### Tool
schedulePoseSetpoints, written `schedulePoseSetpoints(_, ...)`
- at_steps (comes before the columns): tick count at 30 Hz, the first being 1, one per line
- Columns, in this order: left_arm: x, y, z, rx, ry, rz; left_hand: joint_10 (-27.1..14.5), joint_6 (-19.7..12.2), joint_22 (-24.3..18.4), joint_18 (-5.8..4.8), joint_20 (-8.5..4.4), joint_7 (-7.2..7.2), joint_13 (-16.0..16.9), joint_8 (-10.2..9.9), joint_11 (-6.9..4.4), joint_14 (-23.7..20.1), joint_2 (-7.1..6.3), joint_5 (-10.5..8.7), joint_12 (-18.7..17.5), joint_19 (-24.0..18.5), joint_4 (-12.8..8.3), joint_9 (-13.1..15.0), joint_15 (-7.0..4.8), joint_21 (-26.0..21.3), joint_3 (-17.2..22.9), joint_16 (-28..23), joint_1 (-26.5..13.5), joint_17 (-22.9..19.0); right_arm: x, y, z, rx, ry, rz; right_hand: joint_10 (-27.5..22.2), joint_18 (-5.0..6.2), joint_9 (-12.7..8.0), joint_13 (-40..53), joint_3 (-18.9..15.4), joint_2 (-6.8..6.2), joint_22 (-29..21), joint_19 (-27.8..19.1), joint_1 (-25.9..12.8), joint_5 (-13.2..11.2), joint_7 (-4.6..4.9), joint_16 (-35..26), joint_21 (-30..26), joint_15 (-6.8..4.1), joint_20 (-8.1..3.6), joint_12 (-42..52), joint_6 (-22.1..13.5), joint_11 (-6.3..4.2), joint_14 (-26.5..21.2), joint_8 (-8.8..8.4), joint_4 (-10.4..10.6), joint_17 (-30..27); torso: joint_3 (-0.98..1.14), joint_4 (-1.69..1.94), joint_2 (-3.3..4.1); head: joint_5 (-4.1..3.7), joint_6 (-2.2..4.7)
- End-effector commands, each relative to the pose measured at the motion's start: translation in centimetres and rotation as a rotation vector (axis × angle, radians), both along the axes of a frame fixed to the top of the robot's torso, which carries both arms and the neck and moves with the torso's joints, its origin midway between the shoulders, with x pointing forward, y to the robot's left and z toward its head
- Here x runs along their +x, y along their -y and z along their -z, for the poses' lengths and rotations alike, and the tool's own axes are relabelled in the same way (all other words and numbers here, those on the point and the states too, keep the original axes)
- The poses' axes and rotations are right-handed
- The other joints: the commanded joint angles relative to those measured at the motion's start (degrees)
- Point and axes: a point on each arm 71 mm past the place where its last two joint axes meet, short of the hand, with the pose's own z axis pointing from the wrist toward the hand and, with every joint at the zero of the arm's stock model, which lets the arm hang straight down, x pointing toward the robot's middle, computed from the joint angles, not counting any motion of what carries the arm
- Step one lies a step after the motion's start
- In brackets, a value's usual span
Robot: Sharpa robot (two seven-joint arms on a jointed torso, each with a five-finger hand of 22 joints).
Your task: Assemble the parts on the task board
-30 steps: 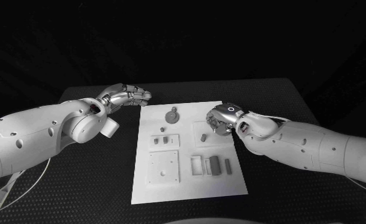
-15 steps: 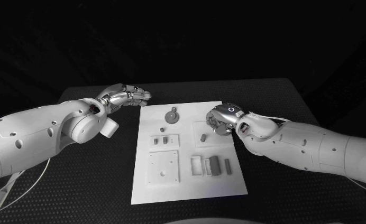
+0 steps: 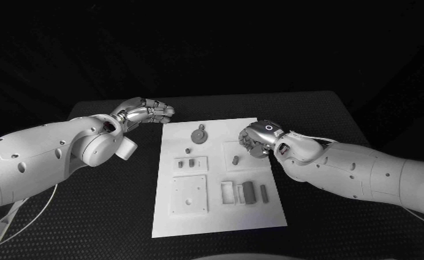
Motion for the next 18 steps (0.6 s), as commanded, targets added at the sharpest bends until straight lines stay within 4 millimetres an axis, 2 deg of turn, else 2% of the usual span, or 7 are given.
schedulePoseSetpoints(1,-0.02,0.24,-0.08,-0.005,0.005,0.016,0.4,0.1,-0.1,-0.26,-0.19,4.43,0.0,0.2,0.13,0.4,0.18,0.01,-0.2,0.2,-0.4,0.0,-0.11,-0.2,0.0,0.2,0.3,0.1,-0.17,0.24,0.49,-0.005,-0.029,0.016,0.5,0.38,0.1,-24.2,0.3,0.21,1.3,0.4,-0.5,0.2,0.18,0.3,0.2,-0.32,-0.02,-0.2,0.1,-0.10,0.2,0.29,-0.1,0.1,0.02,-0.01,0.00,0.01,0.02)
schedulePoseSetpoints(18,-0.01,0.29,-0.07,-0.005,0.004,0.017,0.4,0.1,-0.1,-0.29,-0.20,4.45,0.0,0.2,0.14,0.4,0.18,0.01,-0.2,0.2,-0.4,0.0,-0.11,-0.2,0.0,0.2,0.3,0.1,-0.50,0.53,0.30,0.017,-0.052,0.019,0.6,0.38,0.2,-24.1,0.4,0.18,1.3,0.4,-0.6,0.2,0.16,0.4,0.4,-0.36,-0.07,-0.3,0.2,-0.14,0.2,0.31,-0.1,0.1,0.02,-0.02,-0.01,0.01,-0.03)
